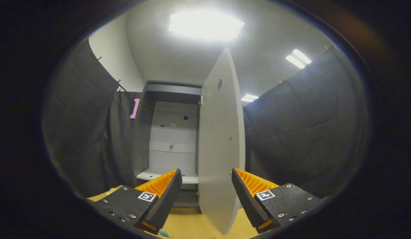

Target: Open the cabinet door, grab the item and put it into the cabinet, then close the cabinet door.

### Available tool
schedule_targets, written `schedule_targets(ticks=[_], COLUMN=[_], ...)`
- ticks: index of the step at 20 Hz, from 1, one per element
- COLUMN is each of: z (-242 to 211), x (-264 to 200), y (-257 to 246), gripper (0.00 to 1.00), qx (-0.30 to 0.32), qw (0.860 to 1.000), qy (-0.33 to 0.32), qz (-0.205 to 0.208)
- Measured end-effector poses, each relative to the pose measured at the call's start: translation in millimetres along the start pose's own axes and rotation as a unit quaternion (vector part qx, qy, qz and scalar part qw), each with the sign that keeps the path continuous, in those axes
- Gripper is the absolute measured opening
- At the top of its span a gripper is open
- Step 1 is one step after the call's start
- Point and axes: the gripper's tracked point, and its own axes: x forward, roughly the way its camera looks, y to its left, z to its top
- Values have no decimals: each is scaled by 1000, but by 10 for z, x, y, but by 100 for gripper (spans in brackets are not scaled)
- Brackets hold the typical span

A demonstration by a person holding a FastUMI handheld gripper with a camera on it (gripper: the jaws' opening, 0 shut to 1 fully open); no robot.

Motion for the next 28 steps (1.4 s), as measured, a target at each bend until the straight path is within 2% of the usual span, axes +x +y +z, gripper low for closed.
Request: schedule_targets(ticks=[4, 8, 14, 22, 28], z=[-286, -754, -1571, -2644, -3258], x=[-85, -38, -150, -236, -347], y=[284, 556, 972, 1354, 1492], gripper=[93, 93, 93, 93, 93], qx=[28, 39, 23, 17, 8], qw=[999, 998, 994, 979, 965], qy=[22, 41, 94, 189, 250], qz=[12, 20, 53, 74, 84])
